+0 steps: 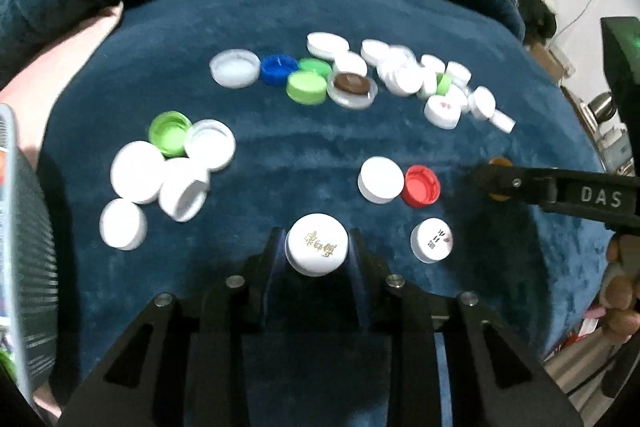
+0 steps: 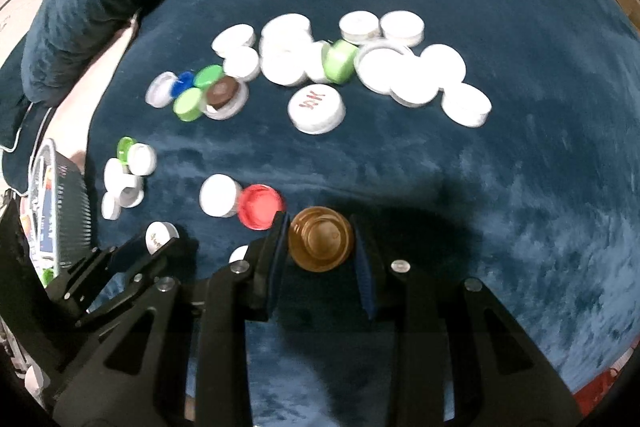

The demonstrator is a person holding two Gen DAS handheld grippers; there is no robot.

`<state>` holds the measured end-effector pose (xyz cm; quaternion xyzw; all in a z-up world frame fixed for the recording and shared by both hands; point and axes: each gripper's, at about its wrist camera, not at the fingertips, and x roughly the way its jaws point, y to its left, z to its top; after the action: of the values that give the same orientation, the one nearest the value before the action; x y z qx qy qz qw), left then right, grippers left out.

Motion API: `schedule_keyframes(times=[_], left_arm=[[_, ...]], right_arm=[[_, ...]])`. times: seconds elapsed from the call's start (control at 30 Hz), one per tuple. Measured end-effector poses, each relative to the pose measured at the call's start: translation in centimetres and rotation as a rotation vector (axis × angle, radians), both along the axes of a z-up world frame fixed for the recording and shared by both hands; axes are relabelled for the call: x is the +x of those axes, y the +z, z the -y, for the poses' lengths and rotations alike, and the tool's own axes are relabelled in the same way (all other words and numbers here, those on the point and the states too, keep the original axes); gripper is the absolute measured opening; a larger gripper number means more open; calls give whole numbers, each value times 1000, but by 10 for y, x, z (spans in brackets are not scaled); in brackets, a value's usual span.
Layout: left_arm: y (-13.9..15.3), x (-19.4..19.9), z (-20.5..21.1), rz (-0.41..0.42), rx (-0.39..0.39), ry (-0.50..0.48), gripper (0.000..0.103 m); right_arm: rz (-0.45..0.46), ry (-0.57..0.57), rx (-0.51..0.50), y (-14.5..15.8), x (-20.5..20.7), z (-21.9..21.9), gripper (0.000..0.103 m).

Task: Organize objects
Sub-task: 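Grasp the brown cap with the right gripper while the left grasps a printed white cap, then carry both caps over the mesh basket and open both grippers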

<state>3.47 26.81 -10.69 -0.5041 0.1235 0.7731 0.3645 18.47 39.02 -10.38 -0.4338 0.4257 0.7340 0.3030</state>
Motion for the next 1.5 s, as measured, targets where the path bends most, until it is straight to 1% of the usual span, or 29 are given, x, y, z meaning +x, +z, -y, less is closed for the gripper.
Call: schedule_keyframes(times=[0.07, 0.1, 0.2, 0.3, 0.4, 0.53, 0.63, 0.77, 0.83, 0.93, 1.0, 1.03, 1.07, 1.1, 1.13, 1.17, 1.2, 1.23, 1.33, 1.5], left_arm=[[13, -2, 11, -15, 20, 4, 31], [19, -3, 18, -21, 30, 12, 31], [40, -7, 42, -44, 62, 40, 31], [62, -16, 65, -75, 86, 79, 31], [82, -29, 93, -106, 104, 135, 31], [109, -54, 148, -145, 124, 251, 31], [122, -73, 197, -168, 123, 356, 31], [122, -97, 255, -166, 116, 511, 31], [117, -106, 275, -156, 106, 577, 31], [110, -112, 286, -150, 83, 624, 31], [109, -112, 291, -152, 77, 631, 31], [107, -111, 291, -152, 70, 635, 35], [104, -111, 291, -152, 54, 643, 54], [103, -110, 291, -154, 37, 655, 80], [102, -111, 295, -162, 19, 678, 85], [102, -111, 297, -169, 6, 698, 95], [102, -110, 301, -169, 11, 712, 102], [101, -112, 305, -163, 19, 723, 102], [103, -110, 306, -156, 27, 737, 102], [104, -106, 293, -172, 2, 708, 102]], right_arm=[[-40, 3, -14, 8, -6, 3, 32], [-61, 5, -23, 11, -15, 3, 32], [-130, 20, -49, 26, -25, 10, 32], [-161, 58, -25, 46, -50, 21, 32], [-188, 120, 13, 68, -82, 36, 32], [-233, 222, 57, 96, -131, 65, 32], [-265, 300, 84, 112, -168, 90, 32], [-290, 400, 114, 126, -215, 123, 32], [-299, 444, 116, 130, -235, 139, 32], [-305, 487, 109, 130, -258, 158, 32], [-310, 503, 104, 130, -268, 166, 32], [-320, 513, 96, 131, -274, 170, 32], [-324, 524, 86, 130, -279, 173, 32], [-316, 530, 79, 129, -282, 174, 35], [-304, 529, 79, 127, -284, 175, 51], [-297, 521, 89, 126, -284, 176, 65], [-295, 494, 103, 127, -280, 173, 92], [-300, 469, 108, 127, -275, 169, 103], [-326, 424, 81, 127, -262, 154, 103], [-297, 379, 71, 122, -243, 138, 103]])
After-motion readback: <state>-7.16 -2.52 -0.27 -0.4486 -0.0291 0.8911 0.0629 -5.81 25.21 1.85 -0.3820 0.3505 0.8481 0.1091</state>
